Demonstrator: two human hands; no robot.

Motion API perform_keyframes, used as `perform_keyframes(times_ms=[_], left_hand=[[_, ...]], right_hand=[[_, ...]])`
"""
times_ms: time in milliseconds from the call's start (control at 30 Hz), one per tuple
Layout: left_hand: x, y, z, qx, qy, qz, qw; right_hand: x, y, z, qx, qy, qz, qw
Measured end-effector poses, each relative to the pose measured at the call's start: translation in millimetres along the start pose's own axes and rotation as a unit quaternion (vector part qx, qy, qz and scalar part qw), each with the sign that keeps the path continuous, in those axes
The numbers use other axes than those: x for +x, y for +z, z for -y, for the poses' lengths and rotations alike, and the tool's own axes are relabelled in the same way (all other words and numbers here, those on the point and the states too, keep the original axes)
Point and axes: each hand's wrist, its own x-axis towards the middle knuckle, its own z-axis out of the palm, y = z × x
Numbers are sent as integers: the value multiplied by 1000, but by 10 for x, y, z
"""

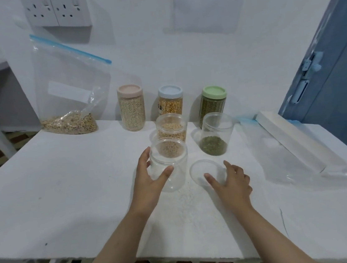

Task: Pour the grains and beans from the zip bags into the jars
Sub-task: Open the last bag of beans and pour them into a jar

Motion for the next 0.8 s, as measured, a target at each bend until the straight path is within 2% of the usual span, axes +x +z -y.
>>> perform_keyframes(times_ms=[167, 367, 600, 700, 800], left_hand=[[120, -80, -270, -39, 8, -77, 996], [780, -582, -673, -71, 65, -196, 976], [1710, -1708, -720, -54, 103, -265, 957], [2092, -2195, -573, 5, 95, -269, 958], [2501, -2615, -400, 82, 62, -247, 964]], right_hand=[[-56, -212, 433, 139, -150, -90, 975], [109, -229, 1465, 203, -247, -55, 946], [535, 498, 2757, 230, -283, -7, 931], [695, 960, 3223, 259, -259, 36, 930], [891, 1450, 3614, 265, -206, 118, 934]])
